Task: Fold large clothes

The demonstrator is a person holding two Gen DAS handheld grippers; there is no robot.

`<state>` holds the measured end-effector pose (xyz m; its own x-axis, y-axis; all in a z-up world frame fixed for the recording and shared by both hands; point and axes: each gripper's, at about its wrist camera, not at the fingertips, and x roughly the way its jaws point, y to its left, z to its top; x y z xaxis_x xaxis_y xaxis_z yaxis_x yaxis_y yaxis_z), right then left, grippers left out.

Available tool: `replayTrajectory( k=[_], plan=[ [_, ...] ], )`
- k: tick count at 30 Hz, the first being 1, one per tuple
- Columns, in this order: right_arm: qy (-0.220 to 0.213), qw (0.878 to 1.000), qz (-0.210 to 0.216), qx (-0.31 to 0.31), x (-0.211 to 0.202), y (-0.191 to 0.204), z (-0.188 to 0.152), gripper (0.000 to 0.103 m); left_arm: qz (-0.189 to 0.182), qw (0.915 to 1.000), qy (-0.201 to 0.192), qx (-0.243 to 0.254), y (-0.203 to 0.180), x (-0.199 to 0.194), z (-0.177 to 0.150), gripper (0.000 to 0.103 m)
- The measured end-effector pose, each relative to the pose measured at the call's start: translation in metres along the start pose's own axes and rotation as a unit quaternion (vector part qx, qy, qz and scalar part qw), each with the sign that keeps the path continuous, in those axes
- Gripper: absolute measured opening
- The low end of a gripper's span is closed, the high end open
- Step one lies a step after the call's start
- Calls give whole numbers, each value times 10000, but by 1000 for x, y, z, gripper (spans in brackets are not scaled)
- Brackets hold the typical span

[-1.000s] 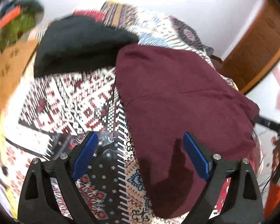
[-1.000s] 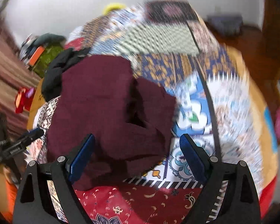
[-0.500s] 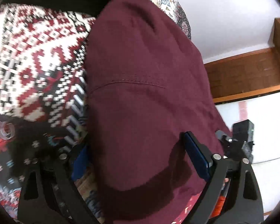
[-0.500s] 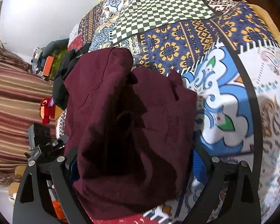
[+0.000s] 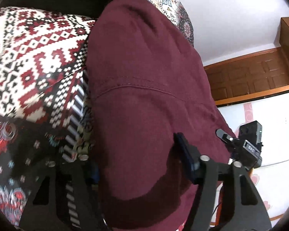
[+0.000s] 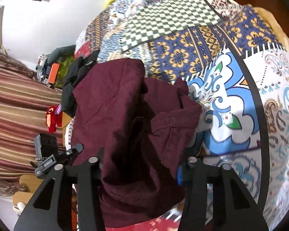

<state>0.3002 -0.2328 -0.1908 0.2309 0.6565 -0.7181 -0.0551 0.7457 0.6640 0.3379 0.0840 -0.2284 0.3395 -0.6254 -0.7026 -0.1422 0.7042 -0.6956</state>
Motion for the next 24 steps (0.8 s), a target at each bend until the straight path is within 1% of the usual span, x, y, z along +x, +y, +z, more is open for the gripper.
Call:
replayTrajectory(
  k=[3, 6, 9, 13, 16, 19, 20, 22, 24],
  plan=[
    [-73, 9999, 44, -138, -9, 18, -6, 38, 136, 9997, -118, 183, -13, -15, -12, 53],
    [-179, 9995, 144, -218, -20, 34, -8, 36, 89, 9991, -266, 324, -25, -40, -22, 48],
    [-369, 9979, 270, -457, -34, 61, -9, 35, 46, 9975, -456, 547, -41, -70, -26, 47],
    [-667, 9934, 407, -837, -49, 102, -5, 35, 19, 9920, -921, 864, -62, -121, -25, 46],
    [-924, 9875, 598, -1125, -60, 139, 6, 34, 11, 9857, -1284, 1094, -75, -162, -19, 46],
    [-1168, 9807, 738, -1386, -64, 172, 19, 34, 30, 9763, -1722, 1310, -92, -205, -7, 46],
    [-1265, 9774, 796, -1494, -61, 188, 28, 34, 33, 9739, -1822, 1354, -92, -216, 0, 46],
    [-1362, 9733, 869, -1630, -55, 208, 37, 34, 63, 9674, -2058, 1475, -92, -244, 19, 46],
    [-1473, 9680, 939, -1804, -40, 235, 54, 34, 63, 9639, -2224, 1460, -87, -259, 39, 46]
  ],
)
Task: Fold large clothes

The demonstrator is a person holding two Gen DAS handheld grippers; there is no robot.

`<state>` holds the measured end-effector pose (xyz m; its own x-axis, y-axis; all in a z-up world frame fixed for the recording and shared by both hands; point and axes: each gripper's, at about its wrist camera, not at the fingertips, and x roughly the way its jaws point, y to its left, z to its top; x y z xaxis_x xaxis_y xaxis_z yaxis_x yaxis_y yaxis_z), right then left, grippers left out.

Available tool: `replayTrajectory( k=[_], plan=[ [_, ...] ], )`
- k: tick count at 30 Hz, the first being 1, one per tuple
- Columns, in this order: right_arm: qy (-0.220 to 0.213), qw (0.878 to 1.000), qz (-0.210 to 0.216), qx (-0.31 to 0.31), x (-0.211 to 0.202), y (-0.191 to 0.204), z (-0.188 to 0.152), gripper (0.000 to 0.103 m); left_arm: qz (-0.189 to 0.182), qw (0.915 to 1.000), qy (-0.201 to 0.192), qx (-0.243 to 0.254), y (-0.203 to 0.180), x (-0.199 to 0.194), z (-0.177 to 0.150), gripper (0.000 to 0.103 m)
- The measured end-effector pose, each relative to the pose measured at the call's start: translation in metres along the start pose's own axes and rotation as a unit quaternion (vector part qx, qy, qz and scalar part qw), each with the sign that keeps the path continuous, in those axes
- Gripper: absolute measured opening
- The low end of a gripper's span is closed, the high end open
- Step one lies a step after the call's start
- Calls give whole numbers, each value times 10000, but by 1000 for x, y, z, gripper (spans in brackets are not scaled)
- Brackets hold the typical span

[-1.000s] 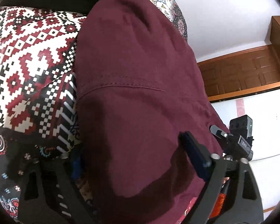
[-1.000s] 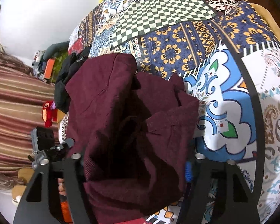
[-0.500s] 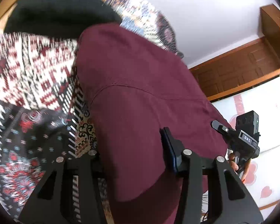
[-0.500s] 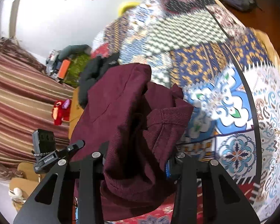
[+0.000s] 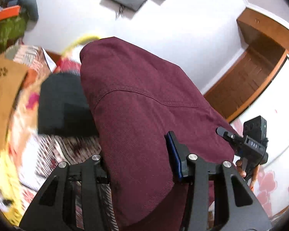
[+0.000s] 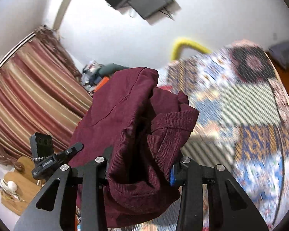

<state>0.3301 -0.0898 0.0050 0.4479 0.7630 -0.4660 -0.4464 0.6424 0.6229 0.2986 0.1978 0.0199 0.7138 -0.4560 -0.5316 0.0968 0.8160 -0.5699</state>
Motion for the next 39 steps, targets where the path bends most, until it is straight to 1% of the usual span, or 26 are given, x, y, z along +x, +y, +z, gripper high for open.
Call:
replayTrajectory(
  k=[1, 4, 8, 10, 12, 13, 15, 16, 17, 18, 19, 20, 21, 22, 23, 24, 26, 28, 29, 31, 32, 33, 35, 36, 37, 39],
  plan=[
    [-31, 10000, 39, -30, 6, 3, 3, 34, 31, 10000, -92, 13, 8, -5, 16, 46],
    [-88, 9998, 166, -108, 46, 15, 22, 34, 139, 9996, -231, 5, 32, -8, 56, 46],
    [-93, 9996, 229, -97, 99, 10, 37, 34, 299, 9989, -369, -3, 76, 2, 97, 46],
    [-72, 9998, 181, -90, 125, 1, 40, 34, 423, 9984, -364, 33, 100, 18, 111, 46],
    [-1, 9999, 116, 24, 154, -16, 41, 34, 487, 9983, -299, -56, 127, 38, 118, 46],
    [46, 9999, 72, 70, 163, -22, 38, 34, 535, 9982, -231, -137, 145, 53, 122, 46],
    [259, 9993, -93, 237, 198, -46, 28, 34, 658, 9977, -47, -185, 174, 82, 122, 47],
    [417, 9982, -294, 307, 216, -61, 18, 34, 809, 9966, 80, -126, 188, 99, 120, 48],
    [581, 9965, -495, 353, 232, -74, 7, 34, 1024, 9942, 315, -129, 209, 125, 113, 48],
    [701, 9945, -683, 369, 245, -85, 0, 34, 1152, 9917, 533, -200, 224, 144, 105, 49],
    [815, 9925, -814, 404, 256, -96, -8, 34, 1269, 9886, 740, -328, 241, 162, 96, 52],
    [852, 9918, -818, 482, 260, -107, -15, 35, 1413, 9842, 951, -488, 261, 182, 82, 55],
    [787, 9927, -711, 578, 258, -117, -20, 37, 1412, 9838, 966, -542, 268, 188, 76, 61],
    [768, 9933, -581, 645, 255, -123, -20, 38, 1319, 9857, 875, -579, 276, 190, 69, 69],
    [820, 9931, -503, 672, 251, -125, -19, 40, 1145, 9889, 730, -602, 280, 187, 63, 72],
    [870, 9927, -559, 625, 250, -123, -18, 41, 1097, 9899, 684, -589, 280, 184, 61, 73],
    [900, 9917, -832, 392, 242, -108, -18, 44, 1234, 9890, 653, -491, 276, 179, 59, 73],
    [849, 9898, -1135, 139, 231, -93, -20, 45, 1575, 9852, 592, -330, 262, 170, 57, 73],
    [831, 9877, -1321, 77, 219, -86, -21, 47, 1766, 9825, 550, -236, 255, 163, 57, 73],
    [760, 9857, -1501, 52, 204, -76, -21, 48, 2080, 9766, 539, -12, 236, 149, 52, 73],
    [725, 9856, -1530, 26, 202, -77, -21, 48, 2173, 9745, 548, 94, 233, 147, 49, 73],
    [679, 9858, -1535, -52, 186, -67, -22, 48, 2289, 9716, 562, 231, 224, 141, 46, 73],
    [602, 9863, -1525, -183, 176, -55, -20, 48, 2542, 9640, 541, 561, 200, 124, 37, 73],
    [498, 9868, -1505, -335, 159, -39, -18, 48, 2579, 9624, 519, 680, 189, 116, 33, 73],
    [431, 9869, -1496, -433, 153, -33, -17, 48, 2570, 9620, 471, 797, 175, 106, 30, 73],
    [199, 9868, -1418, -751, 126, -2, -15, 48, 2548, 9615, 334, 973, 153, 87, 24, 73]
  ],
)
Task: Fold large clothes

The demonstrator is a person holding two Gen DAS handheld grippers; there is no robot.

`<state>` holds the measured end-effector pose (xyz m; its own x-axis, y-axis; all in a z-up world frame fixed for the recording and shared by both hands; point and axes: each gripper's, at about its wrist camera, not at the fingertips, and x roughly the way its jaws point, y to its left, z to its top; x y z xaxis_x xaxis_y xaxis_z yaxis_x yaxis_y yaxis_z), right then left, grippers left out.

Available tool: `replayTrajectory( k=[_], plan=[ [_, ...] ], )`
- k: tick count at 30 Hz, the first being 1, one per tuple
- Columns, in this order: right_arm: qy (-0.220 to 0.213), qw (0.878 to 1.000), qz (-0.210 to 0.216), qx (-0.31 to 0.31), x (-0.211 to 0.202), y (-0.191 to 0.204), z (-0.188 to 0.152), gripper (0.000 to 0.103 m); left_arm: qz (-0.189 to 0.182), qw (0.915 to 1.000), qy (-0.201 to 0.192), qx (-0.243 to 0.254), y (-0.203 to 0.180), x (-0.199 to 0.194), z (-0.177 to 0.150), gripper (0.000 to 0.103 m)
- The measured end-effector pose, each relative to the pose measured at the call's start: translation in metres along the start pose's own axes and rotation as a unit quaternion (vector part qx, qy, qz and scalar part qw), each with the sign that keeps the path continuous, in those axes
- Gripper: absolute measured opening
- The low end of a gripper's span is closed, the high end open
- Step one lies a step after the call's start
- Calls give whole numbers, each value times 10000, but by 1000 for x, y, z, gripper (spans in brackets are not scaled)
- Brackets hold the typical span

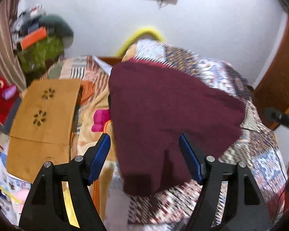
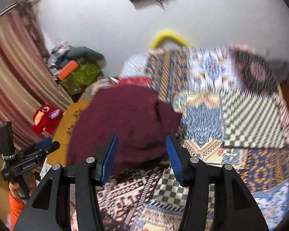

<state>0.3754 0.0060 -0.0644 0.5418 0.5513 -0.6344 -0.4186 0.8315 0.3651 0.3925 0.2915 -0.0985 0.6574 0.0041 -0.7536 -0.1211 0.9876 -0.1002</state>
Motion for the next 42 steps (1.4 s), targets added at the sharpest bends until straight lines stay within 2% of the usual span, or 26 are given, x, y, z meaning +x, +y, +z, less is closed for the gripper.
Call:
replayTrajectory(
  k=[5, 9, 14, 17, 19, 21, 22, 24, 26, 27, 28, 35, 42],
  plan=[
    [-871, 9942, 211, -594, -87, 48, -1, 48, -86, 9969, -769, 128, -36, -102, -2, 73],
    [-1664, 9812, 289, -939, -154, 81, -18, 50, -225, 9886, -1457, 310, -64, -177, -8, 73],
    [-2359, 9631, 395, -1236, -206, 109, -48, 50, -148, 9700, -2347, 624, -98, -259, -36, 73],
    [-2656, 9539, 344, -1357, -221, 119, -69, 50, -6, 9521, -2980, 688, -116, -301, -66, 73],
    [-2783, 9505, 254, -1354, -225, 122, -80, 53, 69, 9436, -3241, 672, -124, -319, -82, 73],
    [-2889, 9473, 197, -1372, -230, 125, -91, 66, 112, 9369, -3434, 637, -130, -332, -97, 76],
    [-2944, 9456, 168, -1376, -228, 125, -94, 69, 161, 9327, -3553, 590, -132, -337, -105, 79],
    [-3045, 9420, 98, -1406, -233, 129, -99, 89, 242, 9245, -3772, 500, -134, -346, -120, 86],
    [-3190, 9367, -117, -1439, -232, 133, -102, 103, 345, 9173, -3943, 444, -136, -348, -131, 94],
    [-3260, 9335, -216, -1475, -232, 134, -103, 103, 402, 9155, -3980, 430, -137, -350, -135, 100],
    [-3289, 9319, -280, -1500, -235, 135, -104, 103, 426, 9146, -3997, 427, -138, -351, -139, 103],
    [-3135, 9375, -325, -1478, -235, 133, -103, 103, 313, 9223, -3843, 278, -135, -347, -146, 103],
    [-3120, 9400, -322, -1341, -239, 121, -110, 103, 351, 9228, -3835, 116, -131, -351, -155, 103]
  ],
)
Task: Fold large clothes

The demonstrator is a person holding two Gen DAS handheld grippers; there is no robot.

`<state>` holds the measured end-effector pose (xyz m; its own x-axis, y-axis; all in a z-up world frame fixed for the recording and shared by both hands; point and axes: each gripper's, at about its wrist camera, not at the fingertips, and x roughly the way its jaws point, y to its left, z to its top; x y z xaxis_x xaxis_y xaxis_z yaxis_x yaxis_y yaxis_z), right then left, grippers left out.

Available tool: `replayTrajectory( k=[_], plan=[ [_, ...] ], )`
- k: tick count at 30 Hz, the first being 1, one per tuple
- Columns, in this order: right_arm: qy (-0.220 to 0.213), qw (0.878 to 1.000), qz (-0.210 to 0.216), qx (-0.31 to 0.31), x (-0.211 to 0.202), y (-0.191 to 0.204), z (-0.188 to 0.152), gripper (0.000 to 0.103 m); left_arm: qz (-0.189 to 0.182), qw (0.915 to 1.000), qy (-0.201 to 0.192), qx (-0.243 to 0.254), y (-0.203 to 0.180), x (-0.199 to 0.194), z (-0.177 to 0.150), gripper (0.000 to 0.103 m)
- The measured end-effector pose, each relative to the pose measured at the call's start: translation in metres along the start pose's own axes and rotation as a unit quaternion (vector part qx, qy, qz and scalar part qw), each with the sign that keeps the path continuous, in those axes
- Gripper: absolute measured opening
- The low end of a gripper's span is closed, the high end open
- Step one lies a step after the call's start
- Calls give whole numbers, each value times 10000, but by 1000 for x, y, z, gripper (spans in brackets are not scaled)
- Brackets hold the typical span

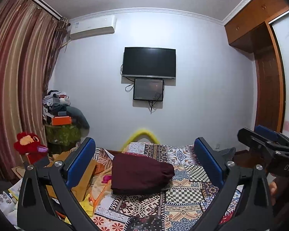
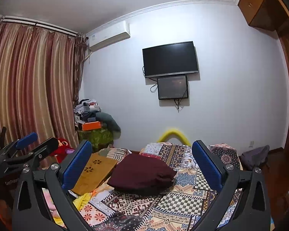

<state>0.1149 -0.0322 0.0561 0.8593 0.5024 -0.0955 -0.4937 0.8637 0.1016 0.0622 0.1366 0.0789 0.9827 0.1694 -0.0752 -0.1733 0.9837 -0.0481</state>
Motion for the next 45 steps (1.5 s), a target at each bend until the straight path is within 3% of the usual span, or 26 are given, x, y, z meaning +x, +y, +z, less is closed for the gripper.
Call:
replayTrajectory(
  k=[27, 45],
  plan=[
    [445, 9989, 17, 155, 0, -4, -11, 103, 140, 9995, 271, -58, 0, 22, -14, 103],
    [519, 9983, 126, 221, 1, -5, -8, 103, 141, 9995, 296, -9, 0, 26, -16, 103]
  ],
)
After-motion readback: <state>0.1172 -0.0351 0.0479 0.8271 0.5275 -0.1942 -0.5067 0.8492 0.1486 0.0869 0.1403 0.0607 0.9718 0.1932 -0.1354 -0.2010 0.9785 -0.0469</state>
